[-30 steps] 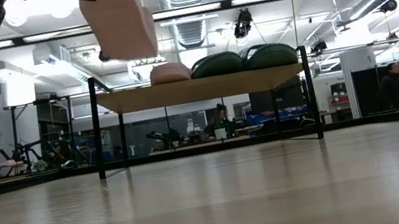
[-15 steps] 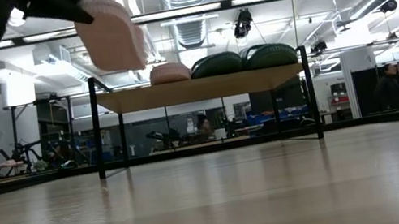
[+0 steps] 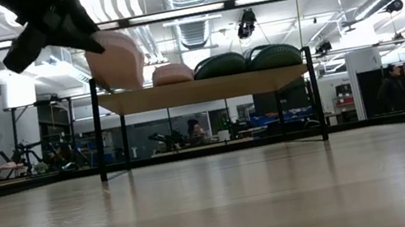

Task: Pick and place slides into the shelf
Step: Adjust the slippers on the shelf

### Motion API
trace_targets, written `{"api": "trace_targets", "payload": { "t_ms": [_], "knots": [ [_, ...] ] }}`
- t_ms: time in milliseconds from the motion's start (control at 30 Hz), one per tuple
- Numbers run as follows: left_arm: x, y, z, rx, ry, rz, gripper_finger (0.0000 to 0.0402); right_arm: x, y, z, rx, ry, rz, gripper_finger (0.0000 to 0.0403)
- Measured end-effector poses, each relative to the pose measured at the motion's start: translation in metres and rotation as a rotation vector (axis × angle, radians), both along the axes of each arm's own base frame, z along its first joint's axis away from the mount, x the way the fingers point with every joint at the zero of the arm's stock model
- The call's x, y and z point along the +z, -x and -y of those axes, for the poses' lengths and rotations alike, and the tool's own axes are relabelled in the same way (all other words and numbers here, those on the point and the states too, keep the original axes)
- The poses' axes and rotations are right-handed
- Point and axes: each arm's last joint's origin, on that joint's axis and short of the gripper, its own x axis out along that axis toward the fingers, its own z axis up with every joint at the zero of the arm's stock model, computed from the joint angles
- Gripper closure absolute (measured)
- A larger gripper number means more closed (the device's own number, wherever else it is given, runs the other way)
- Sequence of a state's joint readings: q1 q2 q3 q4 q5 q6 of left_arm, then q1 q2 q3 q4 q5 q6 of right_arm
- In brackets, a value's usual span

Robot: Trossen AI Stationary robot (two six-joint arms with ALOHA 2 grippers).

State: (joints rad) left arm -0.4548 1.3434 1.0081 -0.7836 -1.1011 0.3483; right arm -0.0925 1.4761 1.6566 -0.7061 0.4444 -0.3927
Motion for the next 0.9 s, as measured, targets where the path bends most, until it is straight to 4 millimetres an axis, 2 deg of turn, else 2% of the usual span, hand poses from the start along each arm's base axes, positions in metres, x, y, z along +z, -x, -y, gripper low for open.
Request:
{"api": "trace_targets", "payload": {
  "t_ms": [567, 700, 900],
  "knots": [
    [-0.009, -0.015, -0.033, 0.116, 0.061, -0.055, 0.0352, 0.000, 0.000, 0.000, 0.000, 0.000, 0.001, 0.0195],
    [-0.011, -0.021, -0.042, 0.150, 0.073, -0.046, 0.0324, 0.000, 0.000, 0.000, 0.000, 0.000, 0.001, 0.0195],
    [-0.013, -0.025, -0.050, 0.162, 0.129, -0.043, 0.0242, 0.000, 0.000, 0.000, 0.001, 0.000, 0.001, 0.0195]
  ]
}}
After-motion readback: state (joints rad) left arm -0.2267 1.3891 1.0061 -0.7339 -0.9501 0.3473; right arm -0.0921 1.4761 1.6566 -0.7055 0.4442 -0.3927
